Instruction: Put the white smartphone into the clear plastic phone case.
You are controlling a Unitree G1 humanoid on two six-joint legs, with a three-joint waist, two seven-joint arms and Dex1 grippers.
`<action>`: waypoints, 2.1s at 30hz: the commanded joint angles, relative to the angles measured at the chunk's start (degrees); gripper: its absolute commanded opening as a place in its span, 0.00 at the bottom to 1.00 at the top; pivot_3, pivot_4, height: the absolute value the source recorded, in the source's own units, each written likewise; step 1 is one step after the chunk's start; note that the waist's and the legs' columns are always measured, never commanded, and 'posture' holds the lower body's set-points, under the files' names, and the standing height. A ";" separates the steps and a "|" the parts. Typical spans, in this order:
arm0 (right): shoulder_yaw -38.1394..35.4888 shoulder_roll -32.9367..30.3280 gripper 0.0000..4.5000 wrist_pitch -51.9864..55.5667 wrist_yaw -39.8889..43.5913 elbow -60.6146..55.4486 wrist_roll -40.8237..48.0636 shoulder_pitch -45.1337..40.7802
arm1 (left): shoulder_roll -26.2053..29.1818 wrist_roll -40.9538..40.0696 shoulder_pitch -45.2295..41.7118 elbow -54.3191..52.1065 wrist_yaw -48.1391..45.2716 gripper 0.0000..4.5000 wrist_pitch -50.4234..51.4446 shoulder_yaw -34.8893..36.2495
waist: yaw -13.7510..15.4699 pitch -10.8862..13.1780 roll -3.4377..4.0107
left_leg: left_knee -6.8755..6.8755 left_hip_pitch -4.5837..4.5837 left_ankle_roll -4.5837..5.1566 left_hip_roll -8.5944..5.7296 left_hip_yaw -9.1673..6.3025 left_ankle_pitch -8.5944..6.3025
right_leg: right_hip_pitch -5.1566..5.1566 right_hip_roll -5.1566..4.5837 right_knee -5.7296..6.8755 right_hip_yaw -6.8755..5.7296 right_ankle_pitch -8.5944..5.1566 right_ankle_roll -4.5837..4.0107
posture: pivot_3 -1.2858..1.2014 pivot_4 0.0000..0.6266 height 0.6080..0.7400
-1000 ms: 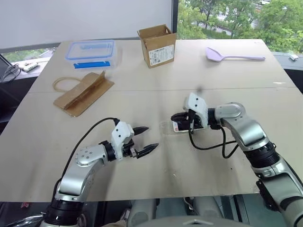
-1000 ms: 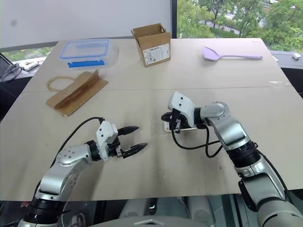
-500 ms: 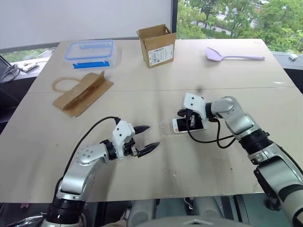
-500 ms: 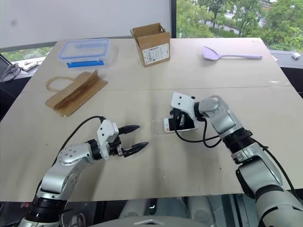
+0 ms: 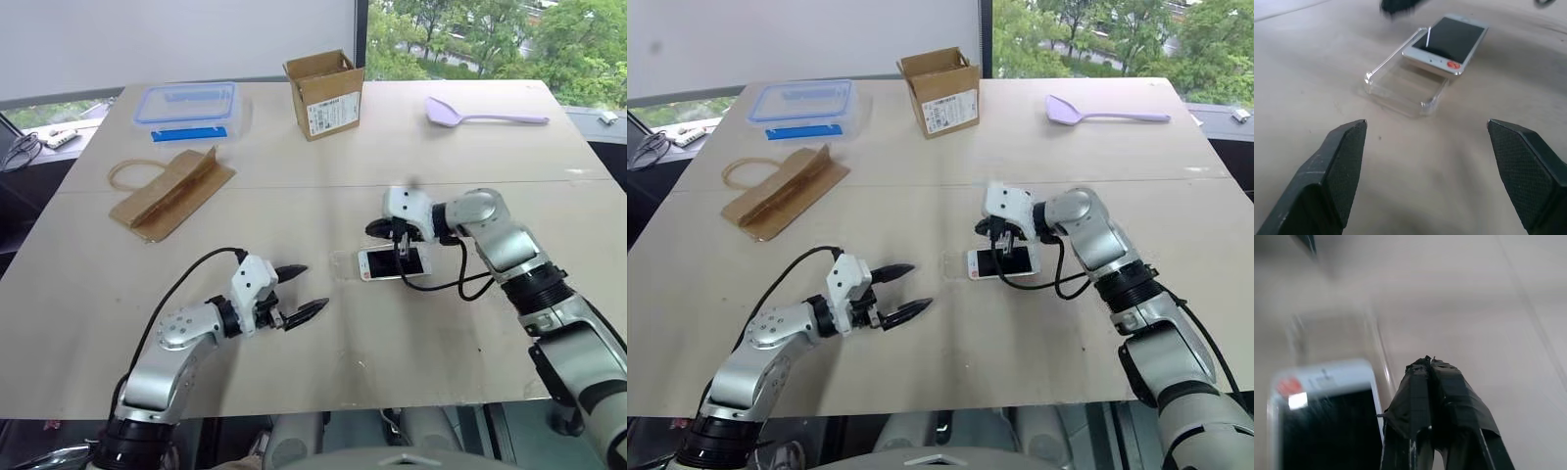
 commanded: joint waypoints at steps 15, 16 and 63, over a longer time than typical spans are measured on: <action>5.34 -13.92 0.01 8.38 8.55 -11.85 4.05 7.98 | 0.28 -0.17 -2.01 -0.70 -0.80 0.90 -0.62 -0.18 | -0.10 0.02 -0.03 | 0.03 0.03 0.00 0.01 0.08 0.00 | 0.01 0.04 -0.02 -0.01 0.00 -0.01 | 0.52 0.24 1.00; 5.65 -13.69 0.01 7.87 8.50 -11.12 3.56 7.70 | 0.30 -0.14 -2.06 -0.67 -0.80 0.90 -0.64 -0.18 | -0.08 0.02 -0.03 | 0.03 0.01 0.00 0.01 0.08 0.00 | 0.01 0.02 -0.04 0.00 0.00 -0.01 | 0.52 0.24 1.00; 8.73 0.85 0.01 1.83 -3.62 0.47 -4.42 4.08 | 0.16 -0.37 -0.71 -2.43 0.32 0.90 -0.10 -0.07 | -0.11 0.02 -0.04 | 0.04 0.02 0.00 -0.06 0.07 0.01 | 0.01 0.02 0.01 0.04 0.02 -0.01 | 0.52 0.24 1.00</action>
